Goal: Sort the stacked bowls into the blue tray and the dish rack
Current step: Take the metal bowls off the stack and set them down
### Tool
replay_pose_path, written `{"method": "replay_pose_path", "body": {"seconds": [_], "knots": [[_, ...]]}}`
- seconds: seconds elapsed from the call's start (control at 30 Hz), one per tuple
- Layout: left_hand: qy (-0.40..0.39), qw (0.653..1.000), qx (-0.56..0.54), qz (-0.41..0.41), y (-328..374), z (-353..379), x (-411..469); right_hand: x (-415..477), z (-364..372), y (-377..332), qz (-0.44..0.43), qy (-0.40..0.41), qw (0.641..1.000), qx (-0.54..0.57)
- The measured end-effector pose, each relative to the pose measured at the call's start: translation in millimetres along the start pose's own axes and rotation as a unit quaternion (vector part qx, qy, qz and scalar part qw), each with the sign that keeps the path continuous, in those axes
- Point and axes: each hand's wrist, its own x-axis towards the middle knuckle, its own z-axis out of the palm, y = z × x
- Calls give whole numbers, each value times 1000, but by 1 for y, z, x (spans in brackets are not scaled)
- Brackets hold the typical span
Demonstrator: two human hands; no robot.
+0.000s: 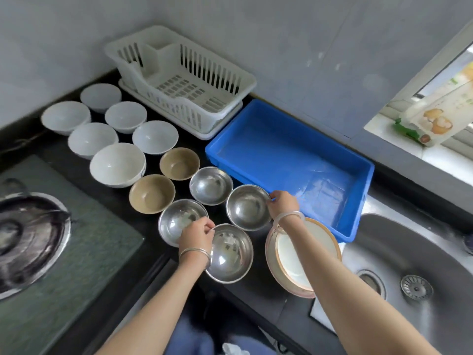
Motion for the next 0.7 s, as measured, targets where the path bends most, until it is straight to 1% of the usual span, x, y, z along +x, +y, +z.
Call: {"method": "replay_pose_path", "body": {"seconds": [0.13, 0.27, 0.7], "knots": [[-4, 1000, 14, 11, 2, 6, 5, 2, 3, 1, 21, -18, 999, -36], [-10, 999, 42, 24, 4, 10, 10, 3, 6, 0, 33, -19, 997, -62], [-31, 994, 88, 60, 3, 16, 18, 2, 15, -2, 57, -5, 994, -91]]}}
